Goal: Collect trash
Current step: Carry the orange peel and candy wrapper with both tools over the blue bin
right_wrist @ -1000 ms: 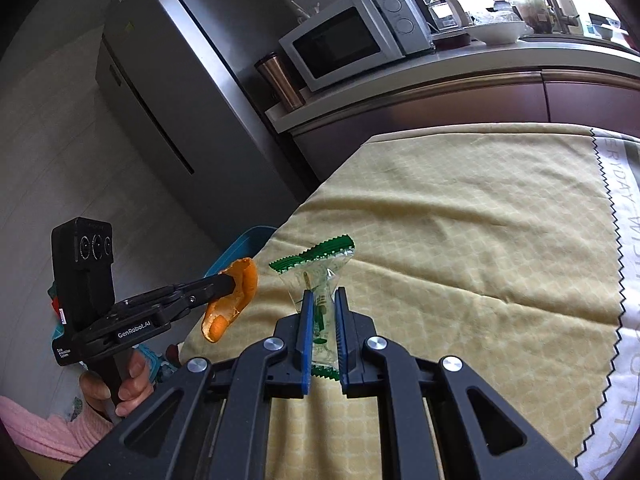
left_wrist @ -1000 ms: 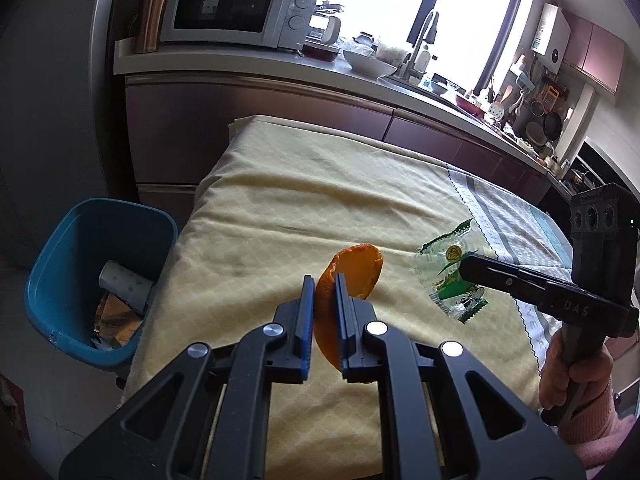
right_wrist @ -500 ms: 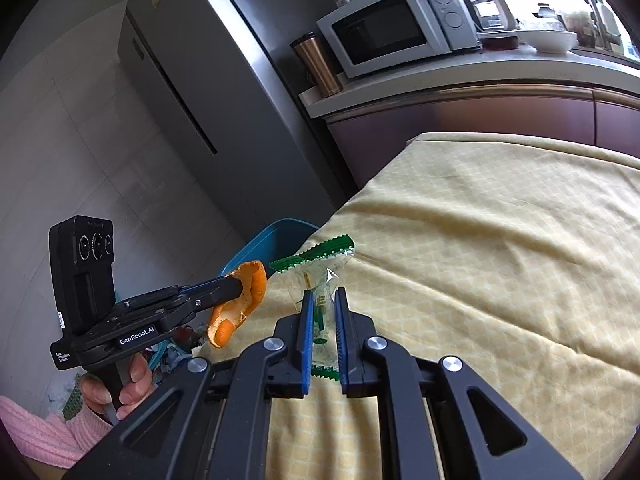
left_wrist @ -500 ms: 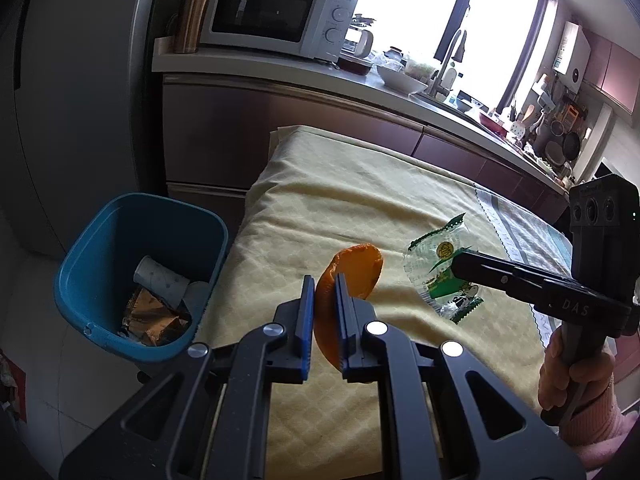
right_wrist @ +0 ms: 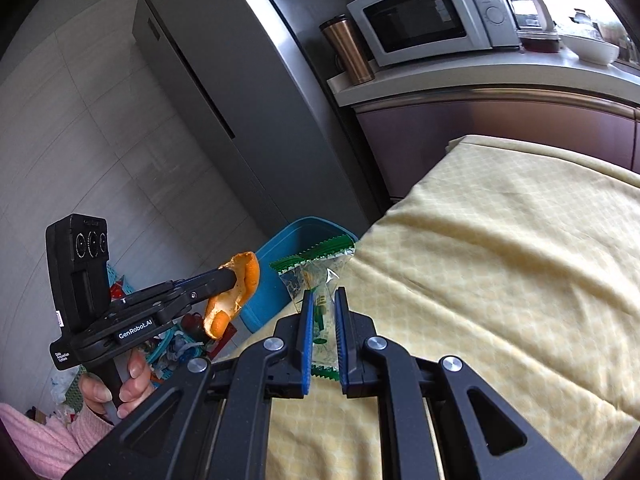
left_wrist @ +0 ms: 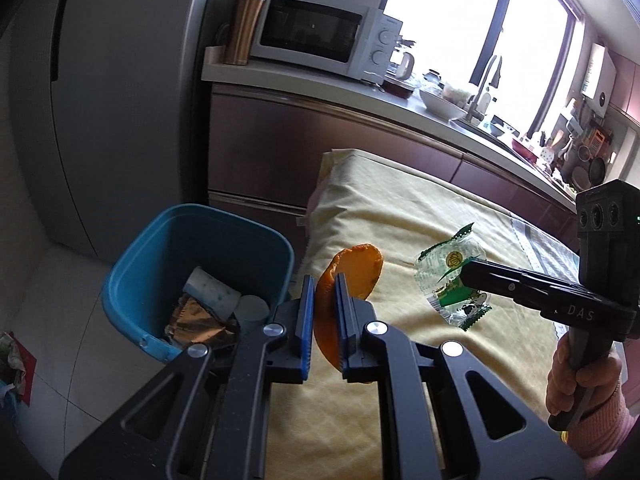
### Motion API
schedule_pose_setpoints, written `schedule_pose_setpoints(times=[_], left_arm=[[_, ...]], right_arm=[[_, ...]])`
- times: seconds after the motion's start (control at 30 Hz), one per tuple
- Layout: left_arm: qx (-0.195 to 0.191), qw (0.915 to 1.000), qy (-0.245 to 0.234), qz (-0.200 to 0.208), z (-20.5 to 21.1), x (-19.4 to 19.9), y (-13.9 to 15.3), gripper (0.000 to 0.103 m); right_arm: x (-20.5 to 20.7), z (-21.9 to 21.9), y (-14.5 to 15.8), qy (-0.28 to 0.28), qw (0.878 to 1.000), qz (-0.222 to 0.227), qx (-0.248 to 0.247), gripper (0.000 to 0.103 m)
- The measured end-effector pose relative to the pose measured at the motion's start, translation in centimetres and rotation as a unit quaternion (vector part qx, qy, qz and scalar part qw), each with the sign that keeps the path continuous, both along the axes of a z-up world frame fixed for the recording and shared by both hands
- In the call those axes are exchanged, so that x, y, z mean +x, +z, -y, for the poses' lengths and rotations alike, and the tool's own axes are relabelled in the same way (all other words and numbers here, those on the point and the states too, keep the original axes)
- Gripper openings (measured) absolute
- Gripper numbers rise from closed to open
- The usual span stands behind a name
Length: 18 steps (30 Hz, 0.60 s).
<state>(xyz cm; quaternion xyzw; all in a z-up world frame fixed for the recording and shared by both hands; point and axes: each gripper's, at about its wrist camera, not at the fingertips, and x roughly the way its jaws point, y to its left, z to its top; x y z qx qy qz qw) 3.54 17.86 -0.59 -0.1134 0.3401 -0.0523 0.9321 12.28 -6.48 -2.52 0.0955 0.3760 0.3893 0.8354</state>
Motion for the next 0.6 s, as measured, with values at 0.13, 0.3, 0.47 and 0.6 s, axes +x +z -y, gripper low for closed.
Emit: schedule_pose_setpoints(times=[0.13, 0.3, 0.47, 0.6], left_arm=[[0.003, 0.9999, 0.013, 0.001, -1.2, 0.2, 0.0, 0.010], [0.004, 0.9996, 0.026, 0.004, -2.3, 0.4, 0.1, 0.010], [0.009, 0.9993, 0.037, 0.004, -3.1, 0.6, -0.1, 0.010], [0.011, 0.9989, 0.046, 0.002, -3.9, 0.8, -0.2, 0.010]], right_arm=[[0.4, -1.1, 0.0, 0.012, 1.000, 0.001, -0.003, 0.009], [1.0, -2.8, 0.2, 0.023, 1.000, 0.006, -0.013, 0.009], [1.4, -4.7, 0.3, 0.036, 0.999, 0.010, -0.022, 0.009], [1.9, -6.3, 0.2, 0.046, 0.998, 0.010, -0.030, 0.009]])
